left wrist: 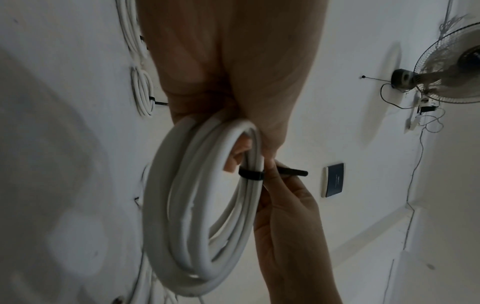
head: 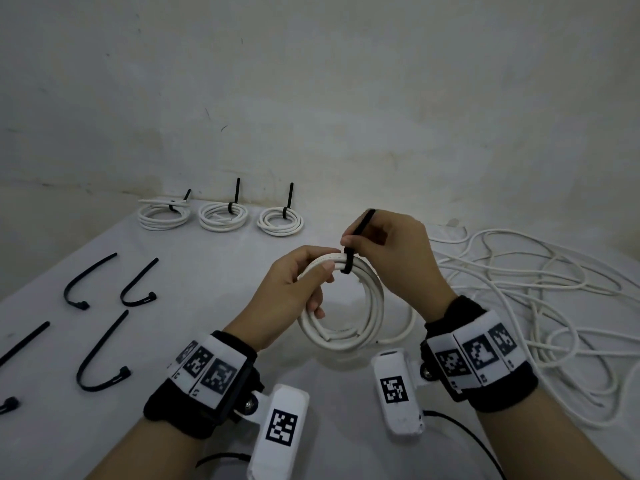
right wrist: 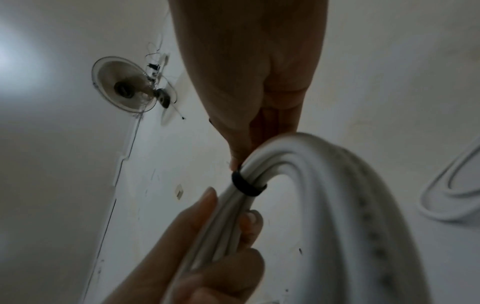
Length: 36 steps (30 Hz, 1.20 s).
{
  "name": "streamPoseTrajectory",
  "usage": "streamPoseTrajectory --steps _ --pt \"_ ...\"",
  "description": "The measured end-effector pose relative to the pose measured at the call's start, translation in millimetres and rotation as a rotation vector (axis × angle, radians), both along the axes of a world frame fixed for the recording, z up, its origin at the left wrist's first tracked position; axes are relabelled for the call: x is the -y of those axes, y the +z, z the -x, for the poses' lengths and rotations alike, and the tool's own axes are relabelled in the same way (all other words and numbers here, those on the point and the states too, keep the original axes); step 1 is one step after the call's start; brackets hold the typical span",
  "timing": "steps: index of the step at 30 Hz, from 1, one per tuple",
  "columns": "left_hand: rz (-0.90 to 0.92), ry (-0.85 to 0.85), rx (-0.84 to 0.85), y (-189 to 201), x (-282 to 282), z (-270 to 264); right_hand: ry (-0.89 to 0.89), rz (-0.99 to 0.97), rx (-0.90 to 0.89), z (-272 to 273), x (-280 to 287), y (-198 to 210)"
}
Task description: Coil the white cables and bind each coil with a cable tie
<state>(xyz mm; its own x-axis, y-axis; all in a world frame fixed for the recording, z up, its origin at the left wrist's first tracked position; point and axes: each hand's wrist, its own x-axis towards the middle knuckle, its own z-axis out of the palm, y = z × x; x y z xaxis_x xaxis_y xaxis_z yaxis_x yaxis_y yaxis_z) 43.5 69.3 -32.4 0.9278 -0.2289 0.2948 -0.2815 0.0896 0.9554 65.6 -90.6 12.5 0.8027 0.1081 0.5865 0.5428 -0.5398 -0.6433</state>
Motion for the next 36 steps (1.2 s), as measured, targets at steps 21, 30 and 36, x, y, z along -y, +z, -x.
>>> streamPoseTrajectory --steps 21,30,36 --pt "0.135 0.113 0.017 -0.2 -4.0 -6.4 0.096 -0.112 -0.291 1.4 -6.5 -14.5" --pt "-0.166 0.239 0.078 -7.6 -12.1 -13.4 -0.015 -0.166 -0.165 -13.0 -18.5 -32.1" --pt "-0.148 0.381 -0.023 -3.1 -24.3 -26.8 -0.101 -0.203 -0.257 -40.0 0.1 -55.6"
